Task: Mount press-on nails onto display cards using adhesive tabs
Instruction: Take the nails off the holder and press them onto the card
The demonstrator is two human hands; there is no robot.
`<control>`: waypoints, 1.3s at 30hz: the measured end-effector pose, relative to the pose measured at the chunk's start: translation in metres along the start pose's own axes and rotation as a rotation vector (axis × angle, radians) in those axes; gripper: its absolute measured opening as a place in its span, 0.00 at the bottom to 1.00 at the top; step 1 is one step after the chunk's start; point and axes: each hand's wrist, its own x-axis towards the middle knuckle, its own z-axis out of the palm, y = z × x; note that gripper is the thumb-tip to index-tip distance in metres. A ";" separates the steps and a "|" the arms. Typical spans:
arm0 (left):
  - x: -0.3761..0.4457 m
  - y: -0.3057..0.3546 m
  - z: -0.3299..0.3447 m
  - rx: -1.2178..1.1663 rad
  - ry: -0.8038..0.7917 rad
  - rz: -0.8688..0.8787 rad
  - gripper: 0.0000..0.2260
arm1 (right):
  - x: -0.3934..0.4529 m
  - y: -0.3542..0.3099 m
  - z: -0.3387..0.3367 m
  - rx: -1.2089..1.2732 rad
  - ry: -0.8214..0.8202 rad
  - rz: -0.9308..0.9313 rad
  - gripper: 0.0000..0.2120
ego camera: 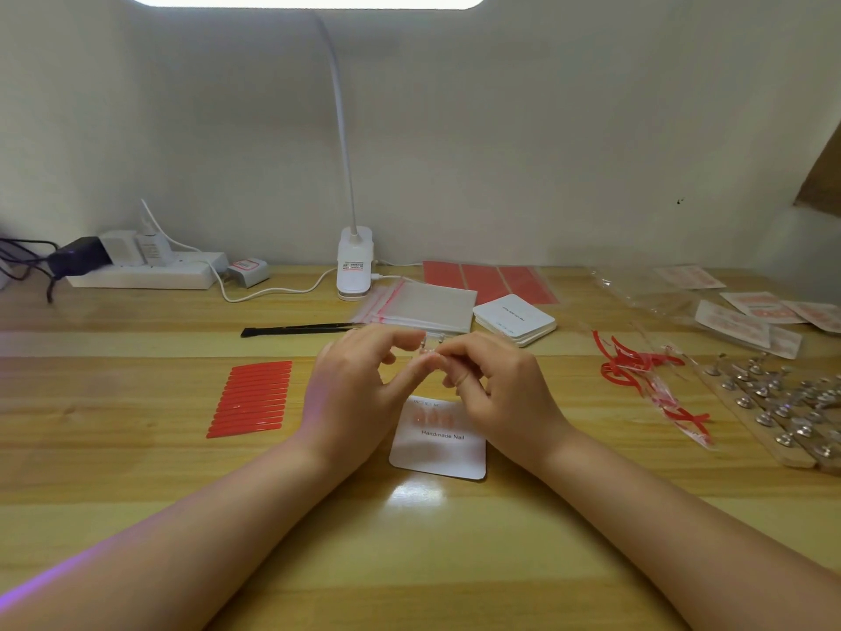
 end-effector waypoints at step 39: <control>0.000 -0.001 0.005 -0.066 -0.073 -0.093 0.15 | 0.002 -0.007 -0.001 -0.100 -0.018 -0.023 0.03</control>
